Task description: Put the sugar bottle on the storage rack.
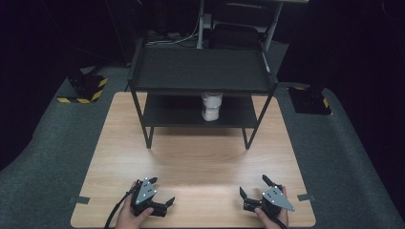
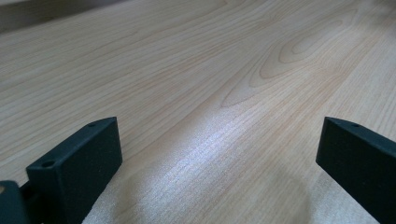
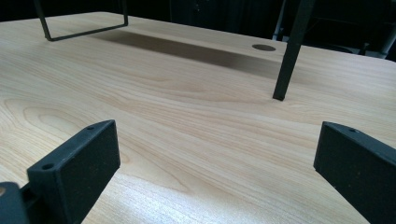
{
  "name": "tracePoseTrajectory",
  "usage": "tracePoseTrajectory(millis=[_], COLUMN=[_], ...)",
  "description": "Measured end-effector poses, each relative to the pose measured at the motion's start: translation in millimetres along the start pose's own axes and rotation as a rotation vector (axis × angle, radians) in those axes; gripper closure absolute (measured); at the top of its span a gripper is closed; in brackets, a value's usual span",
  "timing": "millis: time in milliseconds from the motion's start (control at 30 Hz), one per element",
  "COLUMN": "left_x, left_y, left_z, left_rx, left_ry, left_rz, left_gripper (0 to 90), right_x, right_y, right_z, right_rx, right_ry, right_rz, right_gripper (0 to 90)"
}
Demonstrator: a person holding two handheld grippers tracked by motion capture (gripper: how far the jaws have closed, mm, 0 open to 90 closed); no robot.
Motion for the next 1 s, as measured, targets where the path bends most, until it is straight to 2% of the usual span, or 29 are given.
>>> tracePoseTrajectory(millis=[133,433,700,1000], left_x=[0.0,-0.1,-0.3,-0.3], left_y=[0.0,0.3,1.3,1.6], left_z=[0.0,-0.3,-0.6,-0.7], left_rx=[0.000,-0.004,-0.015,-0.019], left_ry=[0.000,-0.001,-0.002,-0.003], left_rz=[0.000,0.001,0.002,0.002], left_gripper=[0.6,0.6,0.6,0.6], right_x=[1.3,1.1,-0.1,0.2], right_y=[-0.3,-0.4,-2.3,-1.4], right_z=[-1.2,-2.3,-2.7,-2.7], right_rx=[0.007,0.008,-0.008,-0.016], right_ry=[-0.017,-0.030,-0.032,-0.029], right_rz=[0.009,-0.008,0.032,0.032], right_gripper=[0.0,0.0,0.0,0.0])
Point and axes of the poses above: each handheld gripper's, and its own axes: z roughly backward along the jaws, x roughly out of its underside, y roughly to its right, the point moved 8 cm from there along -z, roughly forward along the jaws, and after that the axes turned 13 degrees about x, right-handed, at the moved point
